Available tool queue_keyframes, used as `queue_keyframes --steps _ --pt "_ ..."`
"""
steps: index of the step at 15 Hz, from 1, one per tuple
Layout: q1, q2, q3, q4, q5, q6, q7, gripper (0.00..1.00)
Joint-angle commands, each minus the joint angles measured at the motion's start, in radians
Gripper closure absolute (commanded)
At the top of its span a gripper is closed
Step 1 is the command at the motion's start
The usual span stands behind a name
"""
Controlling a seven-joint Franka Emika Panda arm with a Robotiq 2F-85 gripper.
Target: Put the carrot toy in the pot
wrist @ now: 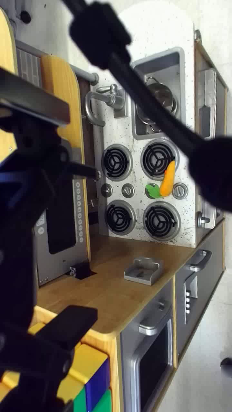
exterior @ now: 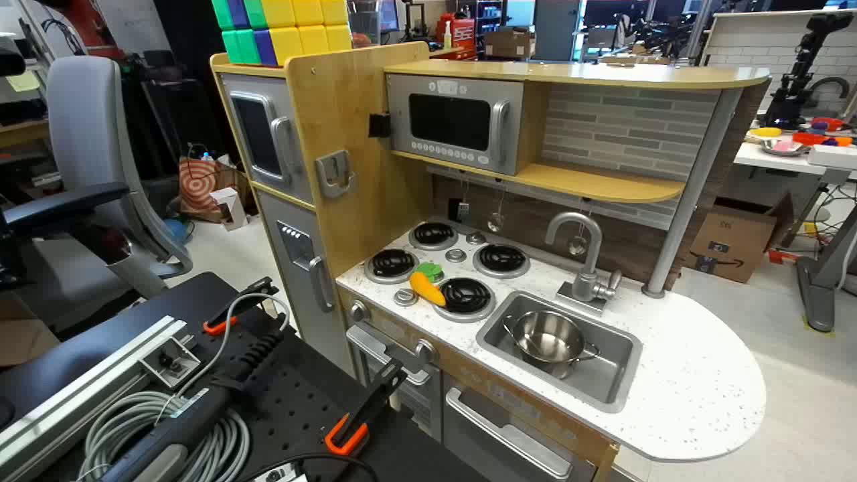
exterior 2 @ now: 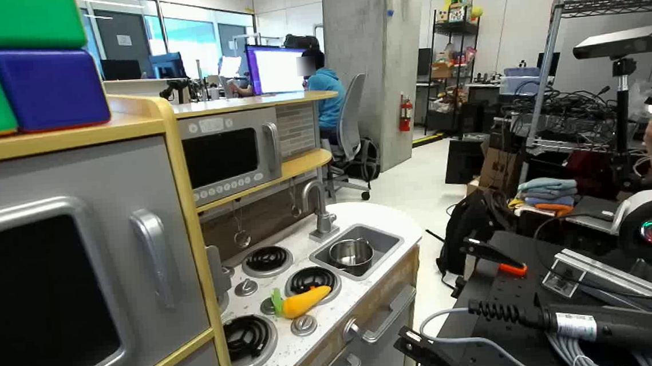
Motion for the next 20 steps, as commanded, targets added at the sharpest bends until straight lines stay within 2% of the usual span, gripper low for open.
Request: queue_keyframes --steps 1,2,9,14,15,16,20 --pt "-0.008 0.001 0.006 0.002 0.004 -0.003 -0.003 0.0" --pt "0.015 0.013 -0.023 0.023 -0.013 -0.096 -0.122 0.0" --pt "0.045 0.024 -0.098 0.025 -0.012 -0.226 -0.506 0.0" --pt "0.048 0.041 -0.115 0.023 -0.081 -0.262 -0.751 0.0" --pt "0.049 0.047 -0.114 0.029 -0.087 -0.275 -0.791 0.0" --pt "0.028 0.025 -0.1 -0.001 -0.064 -0.233 -0.717 0.0" --pt "0.033 0.034 -0.098 0.0 -0.076 -0.239 -0.769 0.0"
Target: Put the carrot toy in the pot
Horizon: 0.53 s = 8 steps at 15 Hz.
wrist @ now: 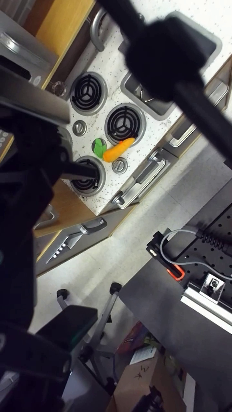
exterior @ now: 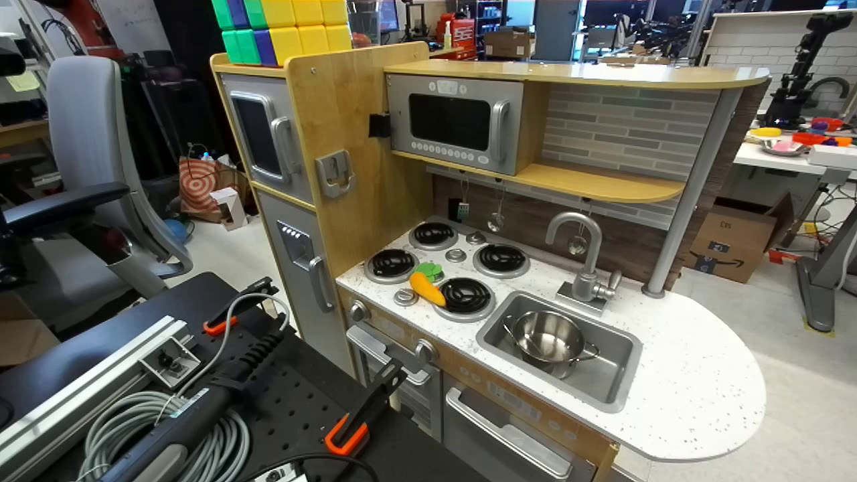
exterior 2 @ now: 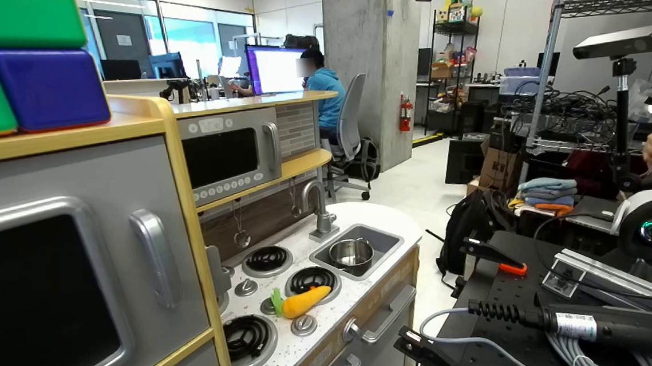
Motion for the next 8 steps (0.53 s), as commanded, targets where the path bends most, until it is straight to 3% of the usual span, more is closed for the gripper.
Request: queue_keyframes --steps 1,6,8 --pt "0.0 0.01 0.004 -0.018 0.006 0.044 0.025 0.0" --pt "0.02 0.116 0.0 -0.159 0.042 0.349 0.017 0.0" --pt "0.035 0.209 0.001 -0.175 0.051 0.393 -0.019 0.0"
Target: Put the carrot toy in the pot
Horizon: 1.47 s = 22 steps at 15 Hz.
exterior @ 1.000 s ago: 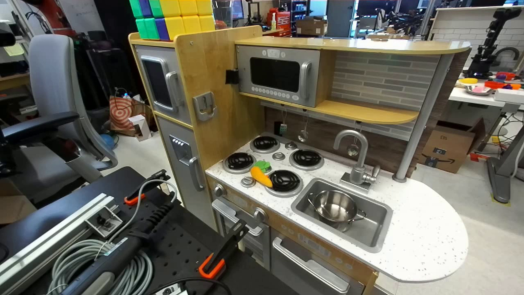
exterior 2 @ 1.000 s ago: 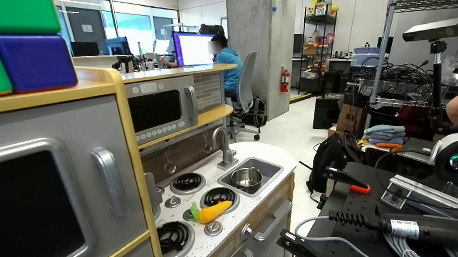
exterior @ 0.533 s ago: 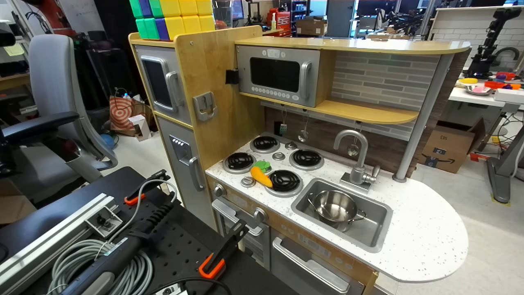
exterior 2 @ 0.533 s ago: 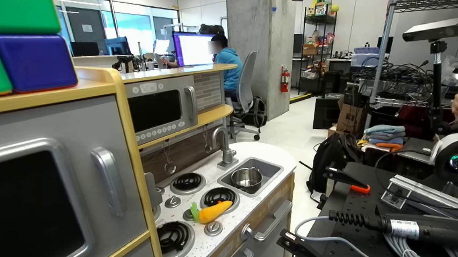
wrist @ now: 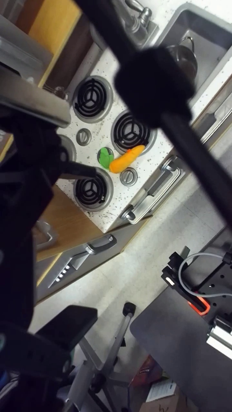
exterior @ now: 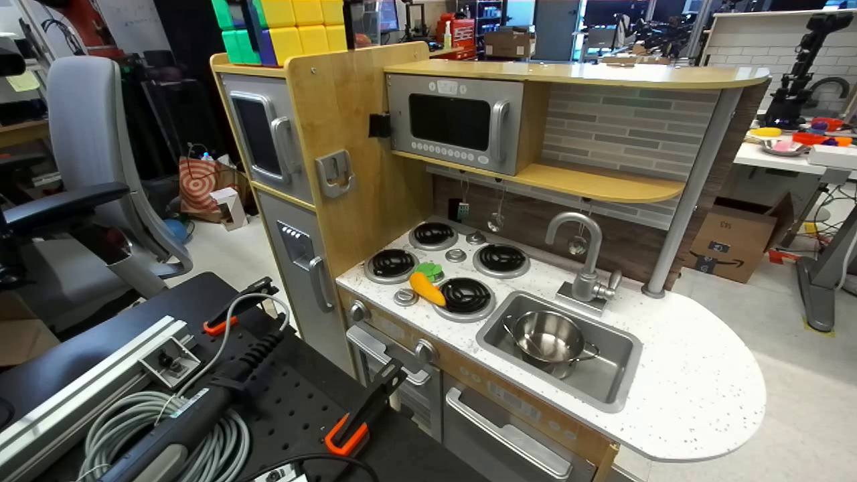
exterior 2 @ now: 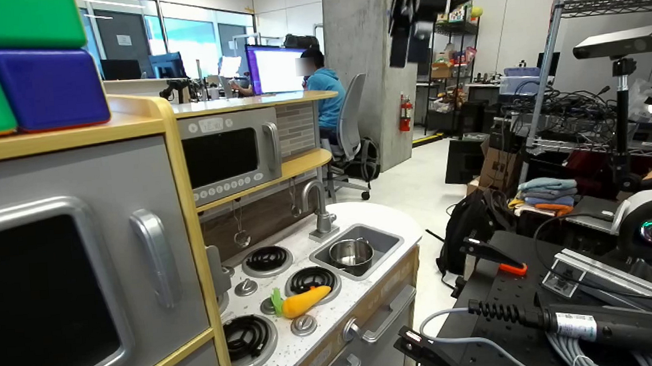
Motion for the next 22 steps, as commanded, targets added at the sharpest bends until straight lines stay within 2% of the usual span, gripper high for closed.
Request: queue_keyframes --steps 1,5,8,11,12,13,17,20,21,22 --pt "0.027 0.157 0.005 -0.026 0.028 0.116 -0.05 0.0" --pt "0.014 0.332 0.038 0.003 0.019 0.322 -0.056 0.0" --pt "-0.001 0.444 0.056 0.064 0.068 0.424 -0.041 0.0" --pt "-0.022 0.532 0.081 0.131 0.096 0.471 -0.011 0.0" --pt "-0.028 0.522 0.085 0.154 0.066 0.369 0.068 0.0" --pt "-0.038 0.494 0.095 0.096 0.06 0.431 0.012 0.0" --pt "-0.049 0.51 0.108 0.104 0.059 0.429 0.021 0.0" --pt "-0.048 0.54 0.101 0.095 -0.1 0.55 -0.03 0.0" --pt "-0.046 0.569 0.1 0.1 -0.137 0.608 0.012 0.0" --pt "-0.049 0.62 0.101 0.112 -0.136 0.715 0.057 0.0"
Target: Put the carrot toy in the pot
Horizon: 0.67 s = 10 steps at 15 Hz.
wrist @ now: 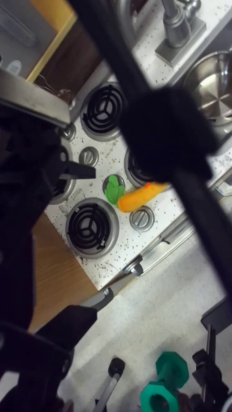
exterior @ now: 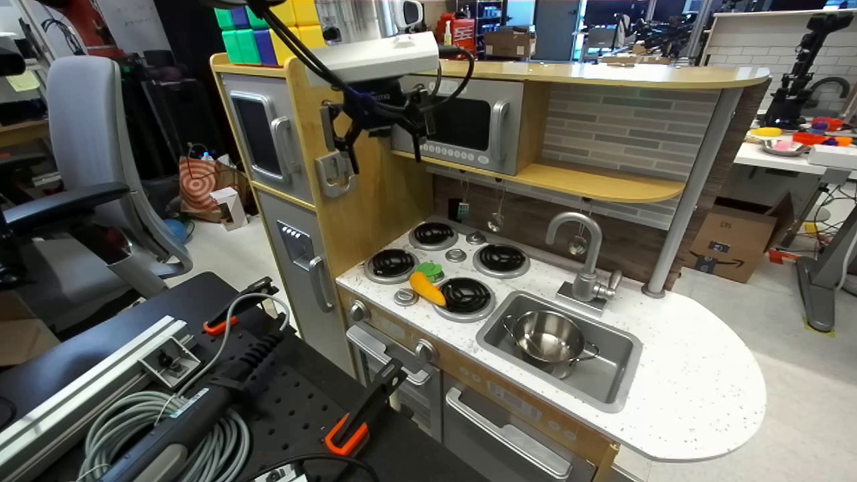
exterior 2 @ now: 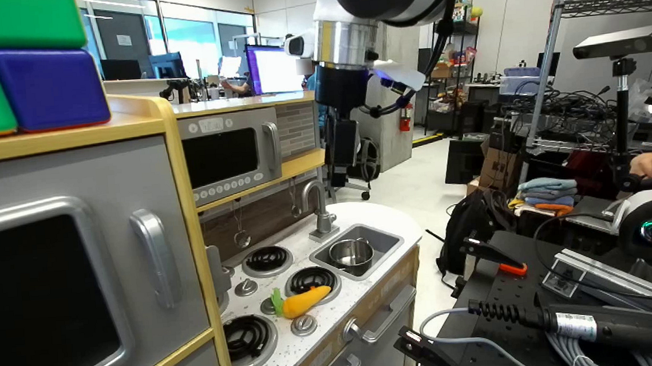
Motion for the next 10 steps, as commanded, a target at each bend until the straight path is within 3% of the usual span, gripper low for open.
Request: queue_keyframes --steps 1,3,5,7,10 --pt "-0.026 0.156 0.023 0.036 -0.046 0.262 0.086 0.0" --pt "-0.053 0.265 0.055 0.064 0.003 0.391 0.12 0.0" --pt "-0.084 0.371 0.081 0.104 -0.025 0.46 0.176 0.0" --pt "-0.113 0.47 0.11 0.161 -0.05 0.493 0.229 0.0" --pt "-0.1 0.574 0.085 0.27 -0.082 0.446 0.31 0.0"
